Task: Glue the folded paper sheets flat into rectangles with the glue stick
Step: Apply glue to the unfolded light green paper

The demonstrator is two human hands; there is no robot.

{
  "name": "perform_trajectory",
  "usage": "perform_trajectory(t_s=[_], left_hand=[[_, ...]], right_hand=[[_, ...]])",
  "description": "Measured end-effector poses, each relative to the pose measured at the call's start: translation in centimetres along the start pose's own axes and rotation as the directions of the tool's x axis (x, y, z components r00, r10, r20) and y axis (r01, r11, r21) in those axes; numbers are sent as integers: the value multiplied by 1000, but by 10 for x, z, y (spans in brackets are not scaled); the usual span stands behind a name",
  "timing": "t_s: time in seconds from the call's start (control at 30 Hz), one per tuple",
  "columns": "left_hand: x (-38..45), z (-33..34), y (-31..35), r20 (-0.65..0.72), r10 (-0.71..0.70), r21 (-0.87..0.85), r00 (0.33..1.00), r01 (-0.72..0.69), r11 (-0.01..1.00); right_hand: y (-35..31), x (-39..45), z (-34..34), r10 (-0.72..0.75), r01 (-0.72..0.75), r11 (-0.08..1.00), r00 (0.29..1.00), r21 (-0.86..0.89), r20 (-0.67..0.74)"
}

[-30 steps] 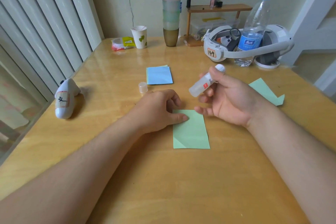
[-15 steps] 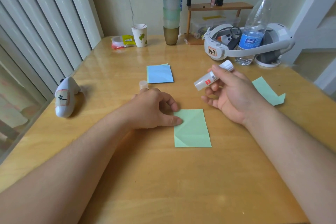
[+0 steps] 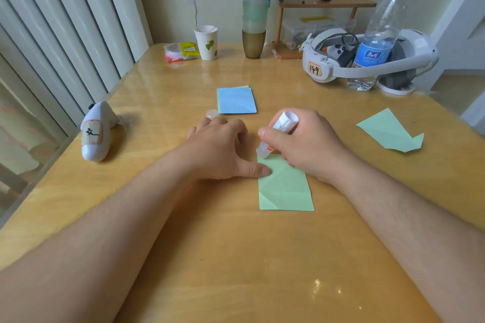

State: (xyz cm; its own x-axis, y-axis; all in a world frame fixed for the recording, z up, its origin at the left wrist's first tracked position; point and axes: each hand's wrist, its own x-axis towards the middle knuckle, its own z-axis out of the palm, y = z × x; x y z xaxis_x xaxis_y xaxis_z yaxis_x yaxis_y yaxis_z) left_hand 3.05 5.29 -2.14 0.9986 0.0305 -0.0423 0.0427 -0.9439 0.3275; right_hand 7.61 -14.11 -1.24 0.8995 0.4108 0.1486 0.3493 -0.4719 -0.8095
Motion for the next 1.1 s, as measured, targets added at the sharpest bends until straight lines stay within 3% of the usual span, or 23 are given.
perform_trajectory(t_s=[0.13, 0.3, 0.4, 0.47, 0.53, 0.67, 0.8, 1.1], left_hand=[[-2, 0, 0, -4, 8, -8, 1000, -8, 1000], [-4, -1, -1, 16, 15, -8, 1000, -15, 1000], [-4, -1, -1, 15, 12, -2, 1000, -12, 1000], [-4, -1, -1, 15, 10, -1, 1000, -10, 1000], [-4, -1, -1, 22, 8, 0, 1000, -8, 1000], [-3, 0, 0, 17, 5, 1, 1000, -5, 1000], [-2, 1, -2, 9, 8, -6, 1000, -8, 1000], [-4, 0, -1, 11, 10, 2, 1000, -10, 1000]], right_hand=[[-1, 0, 3, 1, 0, 997, 1000, -79, 10], [0, -1, 5, -19, 21, 998, 999, -57, 31], [1, -2, 4, -31, 25, 995, 998, 98, 56], [2, -1, 1, 10, -12, 971, 1000, 239, 9], [3, 1, -1, 34, -22, 962, 999, 272, -40], [4, 0, 2, -11, 8, 978, 1000, 209, 14], [4, -1, 4, -36, 35, 999, 998, 33, 47], [-3, 0, -6, 5, 1, 987, 999, -163, 34]])
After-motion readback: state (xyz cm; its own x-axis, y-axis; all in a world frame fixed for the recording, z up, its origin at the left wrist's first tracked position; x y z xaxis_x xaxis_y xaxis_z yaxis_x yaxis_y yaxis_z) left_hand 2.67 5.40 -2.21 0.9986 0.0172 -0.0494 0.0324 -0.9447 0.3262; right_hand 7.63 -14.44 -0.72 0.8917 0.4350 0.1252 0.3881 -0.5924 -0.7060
